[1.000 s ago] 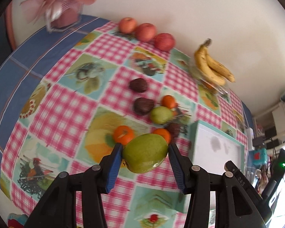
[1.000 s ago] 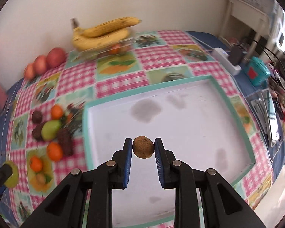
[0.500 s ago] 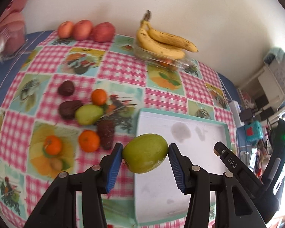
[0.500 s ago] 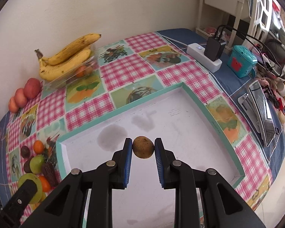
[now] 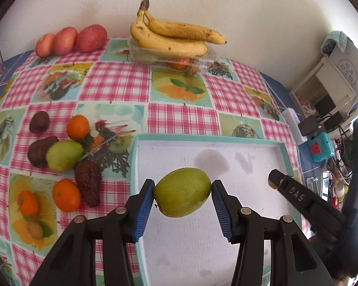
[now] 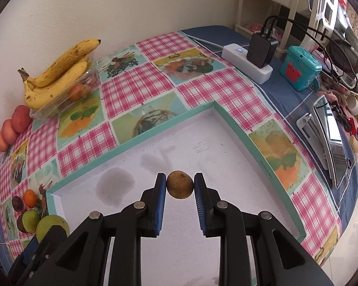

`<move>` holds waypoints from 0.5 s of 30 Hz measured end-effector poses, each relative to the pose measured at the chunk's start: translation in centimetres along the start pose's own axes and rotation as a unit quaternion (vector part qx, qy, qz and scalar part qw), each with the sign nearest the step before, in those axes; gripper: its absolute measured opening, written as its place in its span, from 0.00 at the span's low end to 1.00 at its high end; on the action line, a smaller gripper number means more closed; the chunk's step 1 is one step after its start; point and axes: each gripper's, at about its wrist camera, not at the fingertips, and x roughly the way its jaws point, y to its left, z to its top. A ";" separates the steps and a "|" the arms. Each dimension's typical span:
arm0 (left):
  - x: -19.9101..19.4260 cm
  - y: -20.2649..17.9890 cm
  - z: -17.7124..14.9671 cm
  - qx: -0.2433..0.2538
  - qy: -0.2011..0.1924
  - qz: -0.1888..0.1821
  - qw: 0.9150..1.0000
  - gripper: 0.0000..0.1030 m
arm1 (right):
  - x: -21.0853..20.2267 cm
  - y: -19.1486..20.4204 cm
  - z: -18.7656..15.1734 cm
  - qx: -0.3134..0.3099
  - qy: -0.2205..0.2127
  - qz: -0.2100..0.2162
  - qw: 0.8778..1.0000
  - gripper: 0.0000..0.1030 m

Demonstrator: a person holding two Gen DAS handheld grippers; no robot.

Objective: Organize fruits
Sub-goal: 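Carry the kiwi with the right tool while the left tool carries the pear into the white tray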

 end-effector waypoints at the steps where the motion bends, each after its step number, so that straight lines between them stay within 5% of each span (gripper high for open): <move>1: 0.2 -0.1 -0.1 0.000 0.003 0.002 1.000 0.51 | 0.0 -0.1 0.0 0.000 0.000 -0.001 1.000 0.24; 15: 2.3 -0.4 -1.4 0.015 0.030 0.023 0.999 0.51 | 2.2 -1.8 -0.7 0.033 0.041 -0.003 0.999 0.24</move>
